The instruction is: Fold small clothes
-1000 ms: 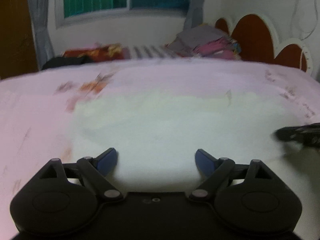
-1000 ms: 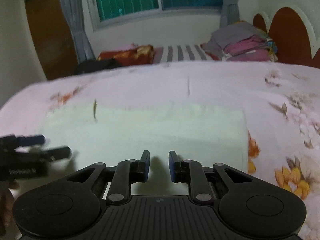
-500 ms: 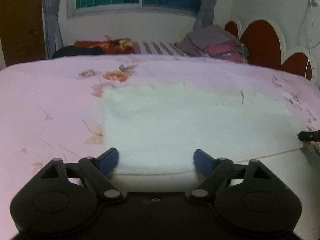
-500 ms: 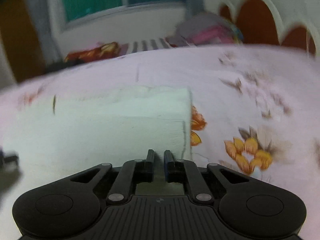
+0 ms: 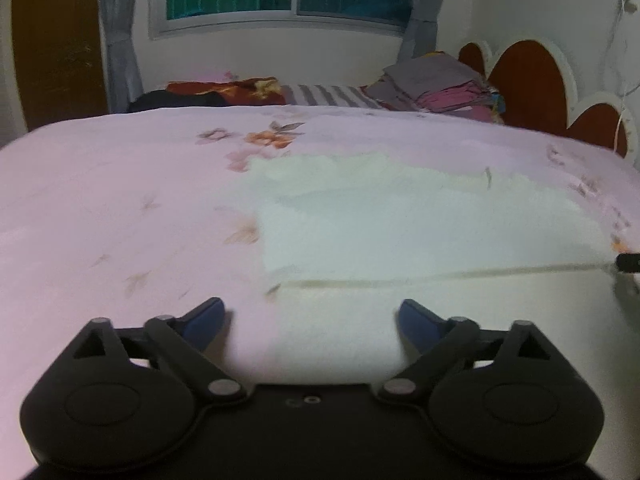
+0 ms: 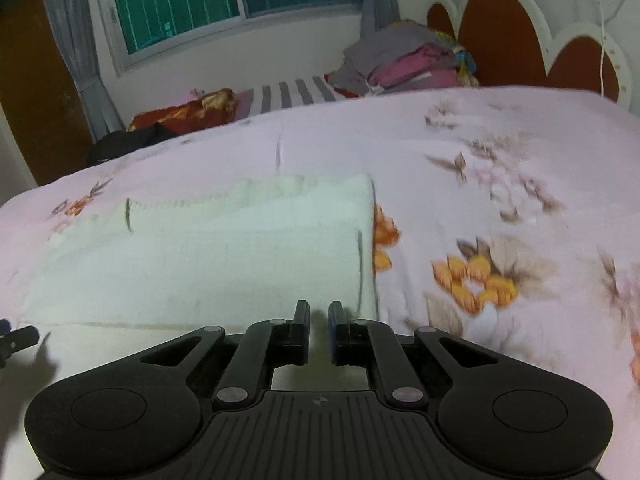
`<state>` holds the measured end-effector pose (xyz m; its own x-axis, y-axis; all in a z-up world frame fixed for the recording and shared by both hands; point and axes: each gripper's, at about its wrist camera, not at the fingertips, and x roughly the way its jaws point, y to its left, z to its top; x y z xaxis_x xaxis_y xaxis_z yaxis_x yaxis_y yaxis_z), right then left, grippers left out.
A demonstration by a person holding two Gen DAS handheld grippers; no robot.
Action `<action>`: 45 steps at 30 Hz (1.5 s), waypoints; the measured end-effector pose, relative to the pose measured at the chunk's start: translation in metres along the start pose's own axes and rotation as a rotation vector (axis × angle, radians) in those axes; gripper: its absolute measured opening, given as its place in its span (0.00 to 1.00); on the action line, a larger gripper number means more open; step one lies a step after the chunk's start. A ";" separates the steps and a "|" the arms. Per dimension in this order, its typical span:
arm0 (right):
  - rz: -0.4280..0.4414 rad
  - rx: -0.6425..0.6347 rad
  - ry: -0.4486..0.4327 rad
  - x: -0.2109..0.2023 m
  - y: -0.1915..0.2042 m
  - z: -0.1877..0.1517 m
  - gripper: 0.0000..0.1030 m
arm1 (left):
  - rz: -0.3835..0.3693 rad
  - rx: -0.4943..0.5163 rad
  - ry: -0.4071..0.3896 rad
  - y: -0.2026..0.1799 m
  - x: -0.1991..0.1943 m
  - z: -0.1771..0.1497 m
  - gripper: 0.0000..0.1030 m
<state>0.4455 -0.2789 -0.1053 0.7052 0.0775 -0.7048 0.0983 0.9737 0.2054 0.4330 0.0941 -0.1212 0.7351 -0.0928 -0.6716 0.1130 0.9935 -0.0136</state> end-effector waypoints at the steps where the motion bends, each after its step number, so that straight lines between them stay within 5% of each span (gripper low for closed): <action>1: 0.004 0.007 0.002 -0.004 -0.001 -0.005 0.07 | 0.011 0.005 0.002 0.000 -0.003 -0.004 0.94; 5: -0.009 0.051 0.025 -0.021 -0.003 -0.019 0.10 | 0.051 -0.001 0.017 -0.001 -0.021 -0.019 0.95; 6: -0.005 0.069 0.021 -0.026 -0.006 -0.022 0.25 | 0.053 0.000 0.017 -0.001 -0.026 -0.021 0.95; 7: -0.006 0.080 0.009 -0.032 -0.008 -0.025 0.51 | 0.056 -0.001 0.016 -0.003 -0.031 -0.023 0.95; 8: -0.006 0.079 -0.011 -0.041 -0.008 -0.029 0.57 | 0.056 -0.003 0.011 -0.005 -0.038 -0.025 0.93; 17: 0.089 0.047 -0.035 -0.115 -0.025 -0.067 0.57 | 0.066 0.022 0.004 -0.021 -0.096 -0.058 0.82; 21: 0.118 0.071 -0.014 -0.148 -0.039 -0.095 0.37 | 0.049 -0.005 0.024 -0.017 -0.126 -0.086 0.72; 31: 0.224 0.138 0.099 -0.203 -0.069 -0.169 0.37 | -0.028 -0.074 0.092 -0.003 -0.190 -0.160 0.61; 41: 0.405 0.250 0.166 -0.223 -0.082 -0.226 0.37 | -0.303 -0.324 0.107 0.021 -0.205 -0.186 0.44; 45: 0.462 0.317 0.162 -0.219 -0.086 -0.227 0.37 | -0.326 -0.364 0.087 0.031 -0.194 -0.180 0.42</action>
<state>0.1230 -0.3310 -0.1225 0.6107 0.5349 -0.5839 0.0292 0.7217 0.6916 0.1739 0.1546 -0.1250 0.6401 -0.4121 -0.6484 0.0755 0.8736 -0.4807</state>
